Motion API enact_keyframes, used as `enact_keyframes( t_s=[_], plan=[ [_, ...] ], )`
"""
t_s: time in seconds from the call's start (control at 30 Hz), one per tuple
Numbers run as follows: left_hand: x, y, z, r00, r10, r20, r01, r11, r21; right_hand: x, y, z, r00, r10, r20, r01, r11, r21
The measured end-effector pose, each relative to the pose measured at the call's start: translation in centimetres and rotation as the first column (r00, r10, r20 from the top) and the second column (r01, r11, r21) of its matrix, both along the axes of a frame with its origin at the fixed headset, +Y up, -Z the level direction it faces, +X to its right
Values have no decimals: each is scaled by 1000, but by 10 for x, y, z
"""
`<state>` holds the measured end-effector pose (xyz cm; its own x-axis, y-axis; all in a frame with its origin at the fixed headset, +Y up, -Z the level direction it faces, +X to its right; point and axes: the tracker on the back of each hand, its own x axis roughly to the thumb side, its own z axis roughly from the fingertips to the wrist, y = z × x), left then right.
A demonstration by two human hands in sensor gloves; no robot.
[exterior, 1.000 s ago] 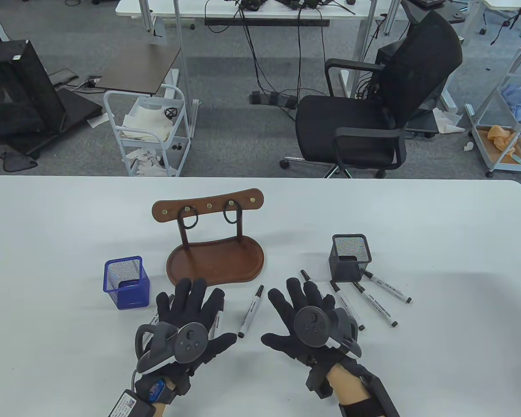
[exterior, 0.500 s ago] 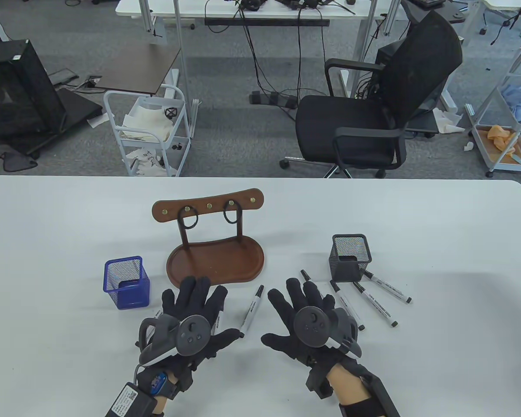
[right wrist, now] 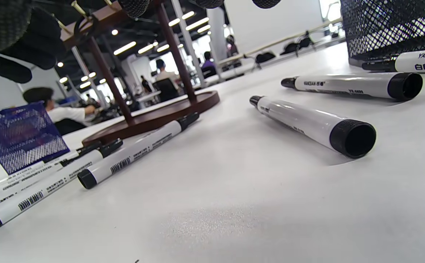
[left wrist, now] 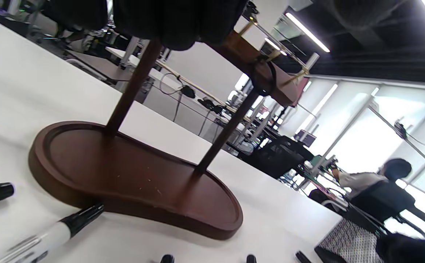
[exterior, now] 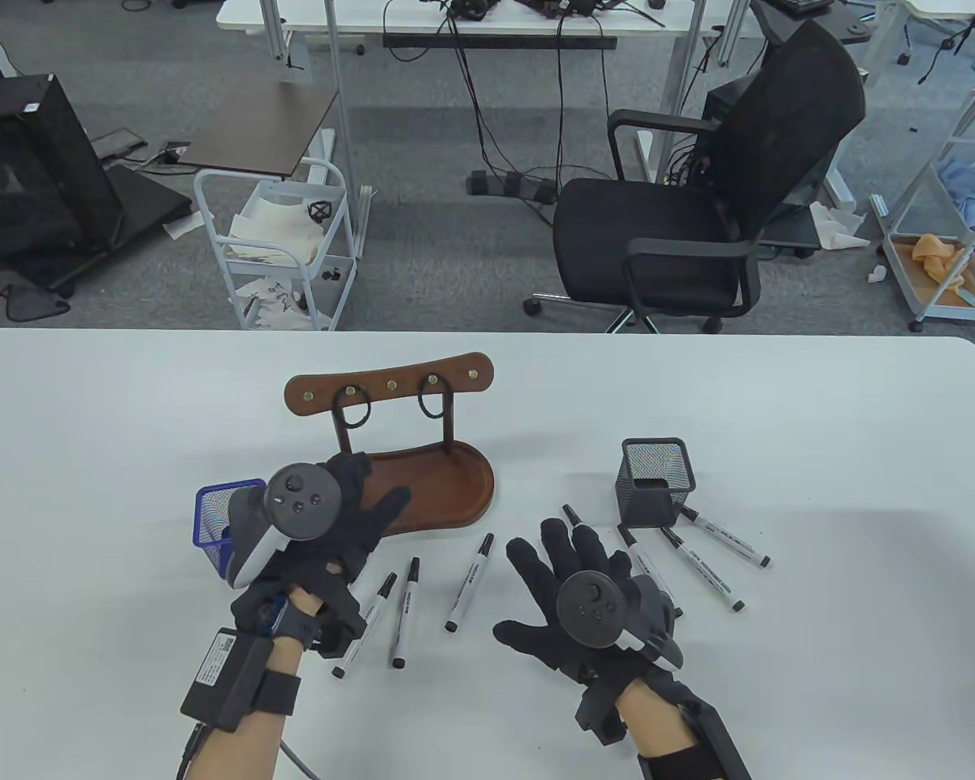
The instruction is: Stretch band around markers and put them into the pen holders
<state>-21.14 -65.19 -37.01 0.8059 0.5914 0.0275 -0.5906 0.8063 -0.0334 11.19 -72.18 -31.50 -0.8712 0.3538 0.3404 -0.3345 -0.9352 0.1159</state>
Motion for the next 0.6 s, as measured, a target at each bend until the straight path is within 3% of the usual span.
enact_keyframes(
  t_s=[0.23, 0.33, 0.6],
  plan=[
    [-25, -6, -21, 952, 261, -162, -270, 962, -40, 3, 1, -1, 1000, -12, 6, 12, 1000, -6],
    [-32, -11, -28, 904, 361, -226, -380, 924, -41, 4, 1, -1, 1000, -17, 7, 17, 1000, -7],
    [-31, -19, -43, 867, 418, -270, -449, 892, -61, 6, 1, -1, 1000, -26, 6, 26, 1000, -11]
  ],
)
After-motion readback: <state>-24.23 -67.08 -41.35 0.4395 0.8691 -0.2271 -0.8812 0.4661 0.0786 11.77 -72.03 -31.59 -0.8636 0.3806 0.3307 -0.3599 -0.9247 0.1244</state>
